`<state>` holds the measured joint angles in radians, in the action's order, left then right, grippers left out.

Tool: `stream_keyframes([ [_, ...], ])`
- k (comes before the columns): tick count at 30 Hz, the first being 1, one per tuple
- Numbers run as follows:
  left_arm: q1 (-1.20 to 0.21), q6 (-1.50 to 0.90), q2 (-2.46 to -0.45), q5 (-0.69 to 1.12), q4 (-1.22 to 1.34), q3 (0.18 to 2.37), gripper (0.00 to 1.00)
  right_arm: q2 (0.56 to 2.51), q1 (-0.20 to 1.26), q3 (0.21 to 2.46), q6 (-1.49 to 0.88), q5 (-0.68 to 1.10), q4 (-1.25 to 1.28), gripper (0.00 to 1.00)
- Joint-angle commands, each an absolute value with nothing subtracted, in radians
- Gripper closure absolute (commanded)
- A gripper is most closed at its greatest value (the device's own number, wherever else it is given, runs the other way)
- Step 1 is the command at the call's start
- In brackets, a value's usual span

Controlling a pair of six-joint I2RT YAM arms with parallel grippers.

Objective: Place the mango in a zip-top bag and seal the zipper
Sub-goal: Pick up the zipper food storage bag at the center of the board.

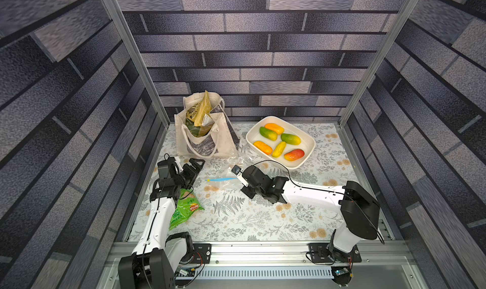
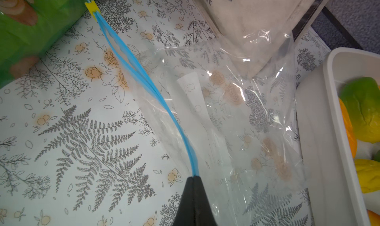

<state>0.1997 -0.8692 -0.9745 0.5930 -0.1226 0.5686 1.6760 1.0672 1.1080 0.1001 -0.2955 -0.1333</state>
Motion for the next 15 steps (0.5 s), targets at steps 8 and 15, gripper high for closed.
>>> stream_keyframes([
  [8, 0.137, -1.167, -0.944, 0.719, 0.111, 0.388, 0.0, 1.532, 1.041, 0.99, 0.055, -0.322, 0.063, 1.0],
  [15, 0.07, -1.169, -1.042, 0.675, 0.027, 0.479, 0.0, 1.518, 1.04, 0.926, 0.108, -0.293, 0.076, 1.0],
])
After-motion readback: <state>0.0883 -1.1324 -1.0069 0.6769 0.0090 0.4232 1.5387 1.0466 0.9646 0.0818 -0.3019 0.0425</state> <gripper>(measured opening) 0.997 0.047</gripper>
